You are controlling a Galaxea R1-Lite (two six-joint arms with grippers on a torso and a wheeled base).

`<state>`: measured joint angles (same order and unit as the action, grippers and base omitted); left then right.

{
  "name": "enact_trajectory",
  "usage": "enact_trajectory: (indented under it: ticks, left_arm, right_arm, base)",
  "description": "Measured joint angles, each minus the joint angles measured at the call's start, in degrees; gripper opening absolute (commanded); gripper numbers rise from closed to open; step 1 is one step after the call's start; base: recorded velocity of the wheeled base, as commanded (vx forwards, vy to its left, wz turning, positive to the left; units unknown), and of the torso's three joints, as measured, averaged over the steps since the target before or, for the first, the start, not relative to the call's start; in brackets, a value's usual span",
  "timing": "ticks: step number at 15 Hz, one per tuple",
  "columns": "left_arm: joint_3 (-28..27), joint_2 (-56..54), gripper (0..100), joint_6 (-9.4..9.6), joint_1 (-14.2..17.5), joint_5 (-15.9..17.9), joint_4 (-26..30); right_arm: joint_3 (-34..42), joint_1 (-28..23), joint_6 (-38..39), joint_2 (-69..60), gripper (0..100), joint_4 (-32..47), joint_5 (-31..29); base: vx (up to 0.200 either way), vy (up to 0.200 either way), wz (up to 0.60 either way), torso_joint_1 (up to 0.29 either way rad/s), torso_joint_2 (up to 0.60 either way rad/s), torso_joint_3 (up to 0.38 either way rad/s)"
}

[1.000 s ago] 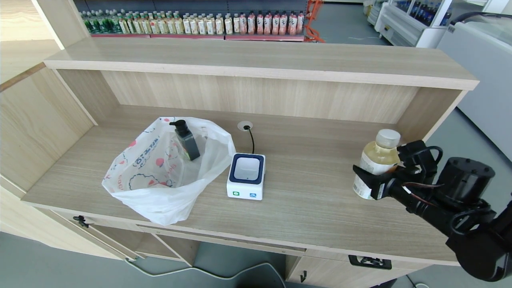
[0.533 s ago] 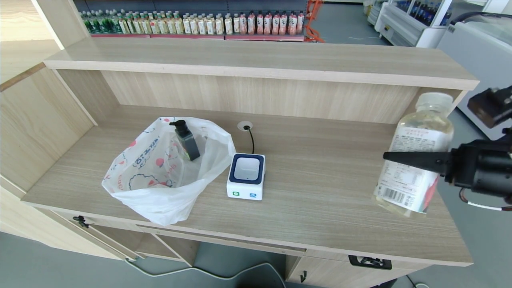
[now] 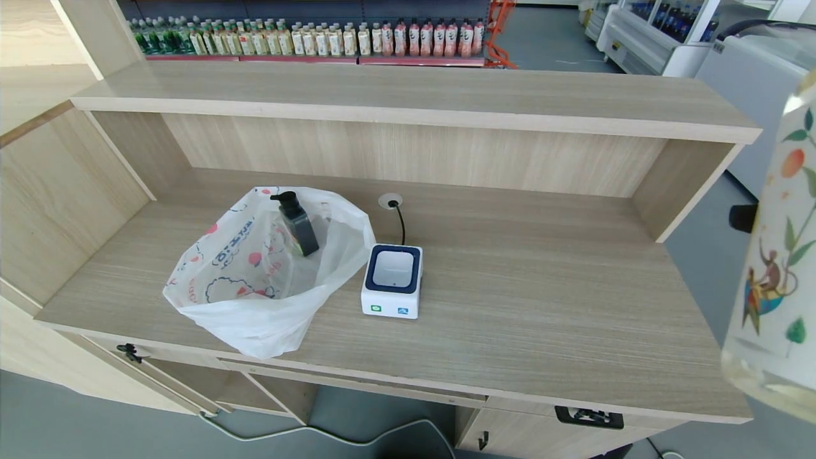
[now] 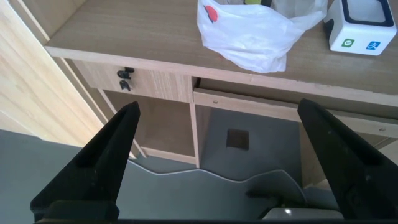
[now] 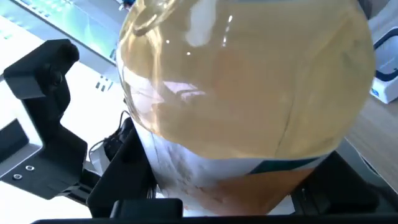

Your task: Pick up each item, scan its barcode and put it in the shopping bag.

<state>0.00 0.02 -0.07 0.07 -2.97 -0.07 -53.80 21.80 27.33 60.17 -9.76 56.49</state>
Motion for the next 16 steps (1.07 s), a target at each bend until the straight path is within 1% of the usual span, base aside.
enact_trajectory:
  ticks: [3, 6, 9, 12, 16]
  left_arm:
    - [0.00, 0.00, 100, 0.00, -0.02, 0.00, 0.00]
    - [0.00, 0.00, 100, 0.00, -0.02, 0.00, 0.00]
    - [0.00, 0.00, 100, 0.00, 0.02, 0.00, 0.00]
    - [0.00, 0.00, 100, 0.00, 0.02, 0.02, 0.00]
    - [0.00, 0.00, 100, 0.00, -0.02, 0.00, 0.00]
  right_arm:
    - [-0.88, 2.90, 1.16, -0.39, 0, 0.05, 1.94]
    - [-1.77, 4.94, 5.51, -1.11, 0, -0.05, 2.90]
    - [-2.23, 5.77, 7.13, -2.02, 0, 0.09, 3.78]
    - [-1.99, 6.47, 9.69, -3.78, 0, 0.27, 8.13]
    - [-1.63, 7.03, 9.91, -5.33, 0, 0.38, 8.62]
  base:
    - [0.000, 0.000, 0.00, 0.000, 0.00, 0.000]
    - [0.000, 0.000, 0.00, 0.000, 0.00, 0.000]
    - [0.000, 0.000, 0.00, 0.000, 0.00, 0.000]
    - [0.000, 0.000, 0.00, 0.000, 0.00, 0.000]
    - [0.000, 0.000, 0.00, 0.000, 0.00, 0.000]
